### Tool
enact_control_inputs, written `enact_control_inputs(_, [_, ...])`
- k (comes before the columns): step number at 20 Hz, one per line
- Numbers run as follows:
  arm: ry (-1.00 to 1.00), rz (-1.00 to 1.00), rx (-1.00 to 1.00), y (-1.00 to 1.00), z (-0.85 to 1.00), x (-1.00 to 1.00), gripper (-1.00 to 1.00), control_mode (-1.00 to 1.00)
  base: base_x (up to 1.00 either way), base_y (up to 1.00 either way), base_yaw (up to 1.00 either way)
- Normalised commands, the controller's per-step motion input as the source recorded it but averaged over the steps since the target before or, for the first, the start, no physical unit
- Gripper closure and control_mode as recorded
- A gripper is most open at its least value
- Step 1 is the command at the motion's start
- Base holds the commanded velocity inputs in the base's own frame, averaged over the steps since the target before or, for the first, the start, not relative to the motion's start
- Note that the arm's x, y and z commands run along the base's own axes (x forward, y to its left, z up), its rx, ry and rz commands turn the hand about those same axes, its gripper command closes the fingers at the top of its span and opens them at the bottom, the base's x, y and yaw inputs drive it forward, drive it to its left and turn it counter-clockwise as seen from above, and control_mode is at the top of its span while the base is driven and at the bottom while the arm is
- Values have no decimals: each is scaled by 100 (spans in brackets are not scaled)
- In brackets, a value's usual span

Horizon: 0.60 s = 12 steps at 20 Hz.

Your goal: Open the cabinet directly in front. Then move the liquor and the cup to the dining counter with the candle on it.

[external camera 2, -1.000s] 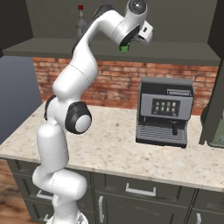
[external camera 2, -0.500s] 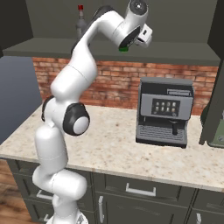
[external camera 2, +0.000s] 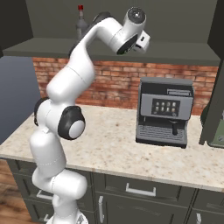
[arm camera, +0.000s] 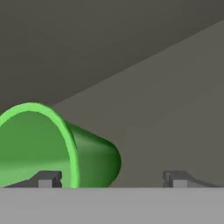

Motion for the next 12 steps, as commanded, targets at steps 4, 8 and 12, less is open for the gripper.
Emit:
enact_control_inputs(4, [-6,-4,0,24,-22,50,100,-100,0,0,0])
enact_control_inputs(8, [-4,-4,0,7,-13,43,100,-100,0,0,0])
enact_control_inputs(12, [-6,-3,0,0,-10,9,100,-100,0,0,0])
